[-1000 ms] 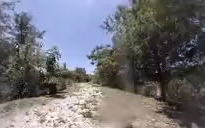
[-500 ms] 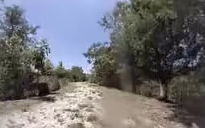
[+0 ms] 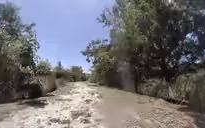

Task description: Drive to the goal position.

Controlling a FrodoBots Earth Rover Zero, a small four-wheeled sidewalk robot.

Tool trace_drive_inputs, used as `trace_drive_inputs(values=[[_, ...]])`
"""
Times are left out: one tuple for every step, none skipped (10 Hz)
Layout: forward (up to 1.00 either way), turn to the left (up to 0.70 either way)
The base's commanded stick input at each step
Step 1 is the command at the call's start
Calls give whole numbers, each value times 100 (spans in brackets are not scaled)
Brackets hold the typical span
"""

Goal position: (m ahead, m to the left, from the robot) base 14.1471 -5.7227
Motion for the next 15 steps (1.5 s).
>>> trace_drive_inputs(values=[[85, 7], [85, 0], [85, 0], [85, 0], [85, 0], [85, 0], [85, 0], [85, 0], [85, 0], [85, 0], [85, 0], [85, 0], [85, 0], [85, 0], [85, 0]])
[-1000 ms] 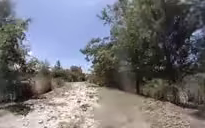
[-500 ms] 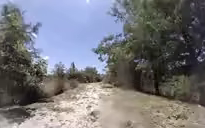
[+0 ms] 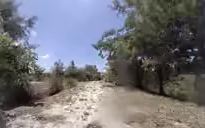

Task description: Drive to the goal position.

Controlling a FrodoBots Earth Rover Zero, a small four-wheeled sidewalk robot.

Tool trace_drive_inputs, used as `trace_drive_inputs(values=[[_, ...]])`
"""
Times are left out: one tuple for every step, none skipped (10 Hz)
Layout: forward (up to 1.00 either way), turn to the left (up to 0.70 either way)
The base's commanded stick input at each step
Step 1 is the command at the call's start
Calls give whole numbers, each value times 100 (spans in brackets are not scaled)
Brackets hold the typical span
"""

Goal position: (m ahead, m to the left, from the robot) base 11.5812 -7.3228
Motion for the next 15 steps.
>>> trace_drive_inputs(values=[[85, 0], [85, 0], [85, 0], [85, 0], [85, 0], [85, 0], [85, 16], [85, 34], [85, 34], [85, 30], [85, 9], [85, 0], [85, 0], [85, 0], [85, 0]])
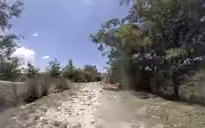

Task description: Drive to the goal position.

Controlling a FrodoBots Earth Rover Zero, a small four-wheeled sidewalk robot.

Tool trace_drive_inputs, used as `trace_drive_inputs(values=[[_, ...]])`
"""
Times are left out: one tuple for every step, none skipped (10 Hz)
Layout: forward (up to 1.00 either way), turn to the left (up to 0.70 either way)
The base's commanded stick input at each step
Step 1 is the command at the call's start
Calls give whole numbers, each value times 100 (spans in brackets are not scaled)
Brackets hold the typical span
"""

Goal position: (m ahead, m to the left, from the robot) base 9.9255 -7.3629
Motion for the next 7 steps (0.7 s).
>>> trace_drive_inputs(values=[[85, 0], [85, 0], [85, 0], [85, 0], [85, 0], [85, 0], [85, 0]])
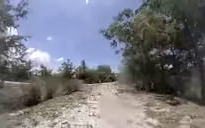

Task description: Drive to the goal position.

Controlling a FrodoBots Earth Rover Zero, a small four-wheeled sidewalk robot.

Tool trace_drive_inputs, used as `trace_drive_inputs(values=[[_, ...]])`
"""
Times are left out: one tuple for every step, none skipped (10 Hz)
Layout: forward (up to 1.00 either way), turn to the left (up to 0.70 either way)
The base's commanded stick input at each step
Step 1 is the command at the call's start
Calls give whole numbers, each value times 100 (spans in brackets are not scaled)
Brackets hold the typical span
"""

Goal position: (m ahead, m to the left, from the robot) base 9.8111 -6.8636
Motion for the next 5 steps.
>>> trace_drive_inputs(values=[[85, 0], [85, 0], [85, 0], [85, 0], [85, 0]])
